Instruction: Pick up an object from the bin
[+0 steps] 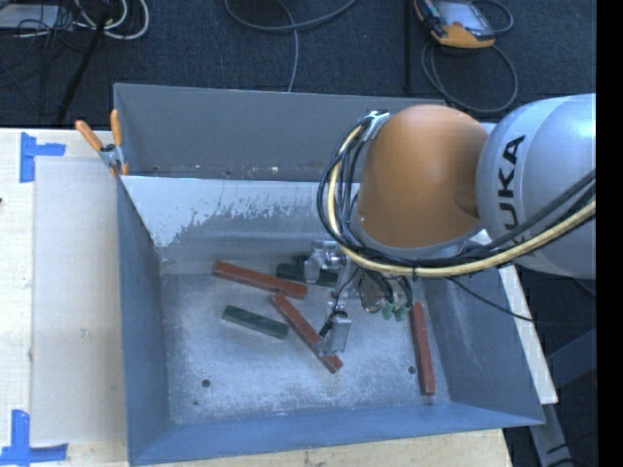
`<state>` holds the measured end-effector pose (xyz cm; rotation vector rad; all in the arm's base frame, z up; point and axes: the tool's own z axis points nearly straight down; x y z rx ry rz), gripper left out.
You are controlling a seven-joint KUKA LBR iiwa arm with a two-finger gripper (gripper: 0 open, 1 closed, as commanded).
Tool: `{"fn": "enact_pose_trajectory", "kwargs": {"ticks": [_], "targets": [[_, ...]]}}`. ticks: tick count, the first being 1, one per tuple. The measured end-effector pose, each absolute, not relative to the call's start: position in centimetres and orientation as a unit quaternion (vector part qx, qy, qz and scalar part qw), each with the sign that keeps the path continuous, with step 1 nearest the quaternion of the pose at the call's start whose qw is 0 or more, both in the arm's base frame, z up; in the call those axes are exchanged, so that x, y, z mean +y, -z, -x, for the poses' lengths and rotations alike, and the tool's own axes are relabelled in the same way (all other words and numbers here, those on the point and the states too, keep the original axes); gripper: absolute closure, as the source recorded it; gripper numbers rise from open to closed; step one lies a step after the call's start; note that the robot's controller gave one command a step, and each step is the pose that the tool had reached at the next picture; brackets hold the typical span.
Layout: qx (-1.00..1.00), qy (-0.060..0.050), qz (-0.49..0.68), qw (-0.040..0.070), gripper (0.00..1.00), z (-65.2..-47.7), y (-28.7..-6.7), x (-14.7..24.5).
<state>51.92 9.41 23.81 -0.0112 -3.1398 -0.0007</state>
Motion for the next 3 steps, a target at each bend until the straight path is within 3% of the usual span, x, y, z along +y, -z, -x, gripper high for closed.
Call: {"fn": "enact_pose_trajectory", "kwargs": {"ticks": [1,2,3], "targets": [[-1.0,0.0,-0.019,0.0,0.0,-54.8,-7.1,11.1],[-1.0,0.0,-0.018,0.0,1.0,-54.8,-7.4,11.0],[-0.998,0.0,-0.057,-0.005,1.0,-57.4,-20.7,10.5]]}}
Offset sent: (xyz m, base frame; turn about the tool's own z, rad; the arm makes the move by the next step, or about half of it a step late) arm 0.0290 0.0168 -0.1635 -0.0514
